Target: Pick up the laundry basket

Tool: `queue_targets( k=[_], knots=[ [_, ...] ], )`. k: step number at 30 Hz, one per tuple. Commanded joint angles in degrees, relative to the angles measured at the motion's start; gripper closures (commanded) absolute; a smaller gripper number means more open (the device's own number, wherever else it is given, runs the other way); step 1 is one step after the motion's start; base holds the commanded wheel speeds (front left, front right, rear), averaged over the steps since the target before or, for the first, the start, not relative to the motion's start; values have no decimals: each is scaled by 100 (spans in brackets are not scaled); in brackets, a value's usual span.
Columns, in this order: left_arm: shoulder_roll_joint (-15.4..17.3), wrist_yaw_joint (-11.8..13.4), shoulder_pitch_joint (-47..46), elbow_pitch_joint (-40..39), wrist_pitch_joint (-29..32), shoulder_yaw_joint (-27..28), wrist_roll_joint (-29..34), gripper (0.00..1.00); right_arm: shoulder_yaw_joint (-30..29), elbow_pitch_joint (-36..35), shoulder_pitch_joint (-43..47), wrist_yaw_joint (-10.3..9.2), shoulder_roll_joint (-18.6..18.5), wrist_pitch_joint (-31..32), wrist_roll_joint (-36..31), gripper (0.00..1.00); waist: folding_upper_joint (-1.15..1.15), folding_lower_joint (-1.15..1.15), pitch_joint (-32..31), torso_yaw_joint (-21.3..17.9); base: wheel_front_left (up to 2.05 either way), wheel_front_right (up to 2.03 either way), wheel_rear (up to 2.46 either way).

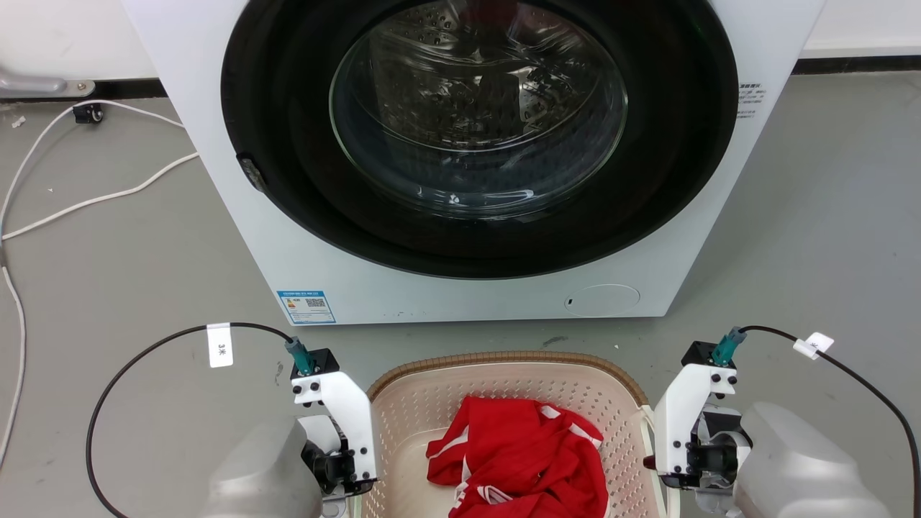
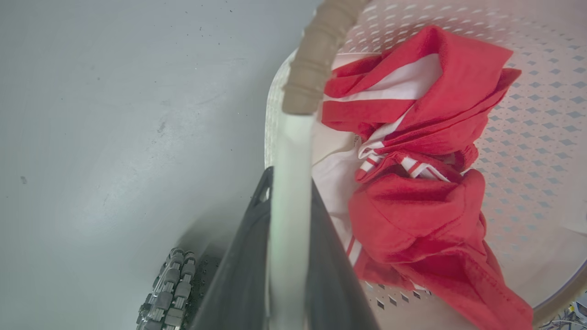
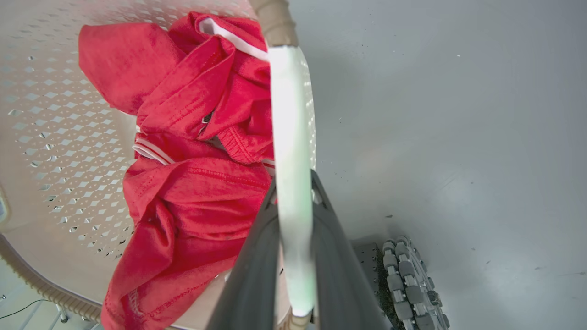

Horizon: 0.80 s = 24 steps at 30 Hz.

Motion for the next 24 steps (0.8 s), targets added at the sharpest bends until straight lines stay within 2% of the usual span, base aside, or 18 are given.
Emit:
queue_targets(
  k=[1,24],
  knots=[
    [-99,-21,-49,-58,-17,6,-44,100,-10,-36,-65,16,111,-25,56,100,0,0,-1,2,0,0,0],
    [-94,-8,-54,-58,-63,-37,-138,100,-17,-35,-45,16,75,-43,74,100,0,0,-7,24,0,0,0]
  ],
)
